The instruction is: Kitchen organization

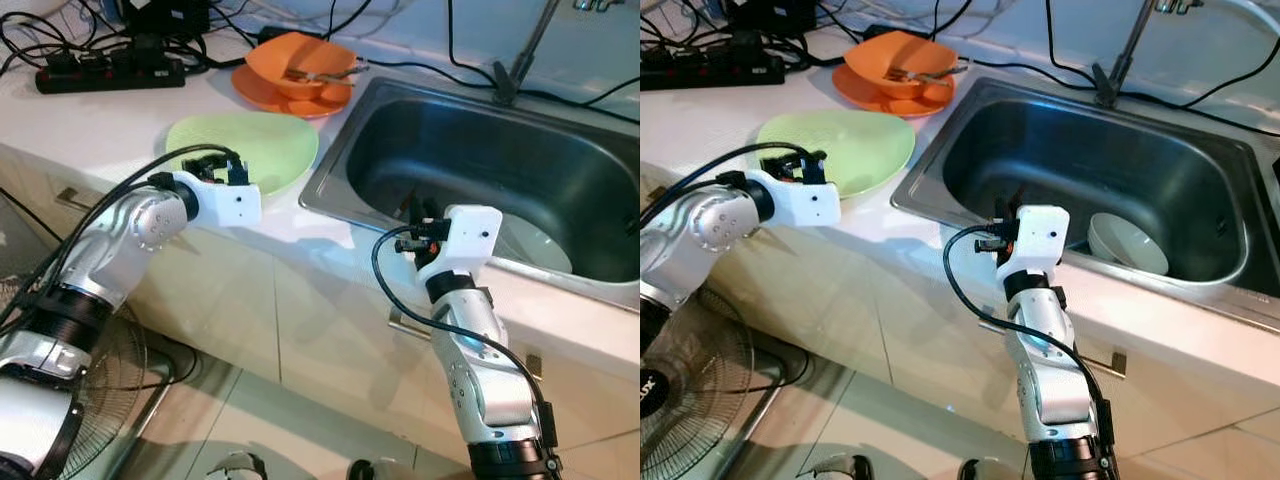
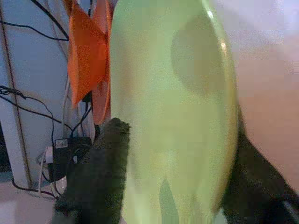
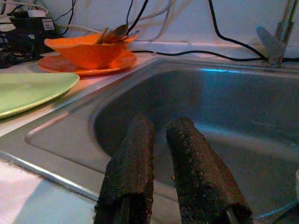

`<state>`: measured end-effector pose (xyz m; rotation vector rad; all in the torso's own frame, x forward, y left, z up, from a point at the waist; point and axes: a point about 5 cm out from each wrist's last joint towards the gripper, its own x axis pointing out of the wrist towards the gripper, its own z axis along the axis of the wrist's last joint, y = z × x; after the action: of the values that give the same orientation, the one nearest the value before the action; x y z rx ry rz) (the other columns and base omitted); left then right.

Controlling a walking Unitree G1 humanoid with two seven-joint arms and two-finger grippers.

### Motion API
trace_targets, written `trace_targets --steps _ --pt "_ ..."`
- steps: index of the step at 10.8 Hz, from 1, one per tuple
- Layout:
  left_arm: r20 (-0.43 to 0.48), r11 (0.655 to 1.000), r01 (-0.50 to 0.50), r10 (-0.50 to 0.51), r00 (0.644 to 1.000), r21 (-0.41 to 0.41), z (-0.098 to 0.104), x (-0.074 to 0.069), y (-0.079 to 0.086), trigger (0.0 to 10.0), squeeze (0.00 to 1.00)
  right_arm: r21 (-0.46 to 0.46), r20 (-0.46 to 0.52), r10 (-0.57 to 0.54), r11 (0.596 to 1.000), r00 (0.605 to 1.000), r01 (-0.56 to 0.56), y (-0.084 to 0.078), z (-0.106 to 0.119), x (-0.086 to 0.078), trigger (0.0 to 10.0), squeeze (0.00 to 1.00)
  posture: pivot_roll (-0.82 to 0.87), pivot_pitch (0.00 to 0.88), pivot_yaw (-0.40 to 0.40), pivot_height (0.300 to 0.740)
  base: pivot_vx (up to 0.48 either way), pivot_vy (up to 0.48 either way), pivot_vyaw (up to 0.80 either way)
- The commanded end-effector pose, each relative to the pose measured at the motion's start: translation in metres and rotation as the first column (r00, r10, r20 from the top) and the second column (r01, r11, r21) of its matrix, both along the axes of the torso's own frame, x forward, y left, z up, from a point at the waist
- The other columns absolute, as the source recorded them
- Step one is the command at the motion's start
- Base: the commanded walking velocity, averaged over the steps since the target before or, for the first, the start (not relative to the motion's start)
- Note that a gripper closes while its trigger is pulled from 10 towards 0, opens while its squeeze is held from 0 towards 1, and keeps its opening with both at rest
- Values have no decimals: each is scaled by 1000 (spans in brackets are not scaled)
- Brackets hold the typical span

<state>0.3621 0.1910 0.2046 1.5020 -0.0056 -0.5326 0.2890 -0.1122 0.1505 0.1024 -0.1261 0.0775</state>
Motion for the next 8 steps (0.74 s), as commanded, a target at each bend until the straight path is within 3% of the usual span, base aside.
trace_targets --steps 1,8 --pt "-54 999 -4 6 999 34 -14 0 0 0 0 2 -13 -10 1000 1000 10 -1 -2 -1 10000 0 -31 109 -30 740 0 0 0" --pt "-43 999 -2 4 999 38 -18 0 0 0 0 1 -16 -16 1000 1000 16 -1 -2 0 10000 0 -28 106 -34 740 0 0 0"
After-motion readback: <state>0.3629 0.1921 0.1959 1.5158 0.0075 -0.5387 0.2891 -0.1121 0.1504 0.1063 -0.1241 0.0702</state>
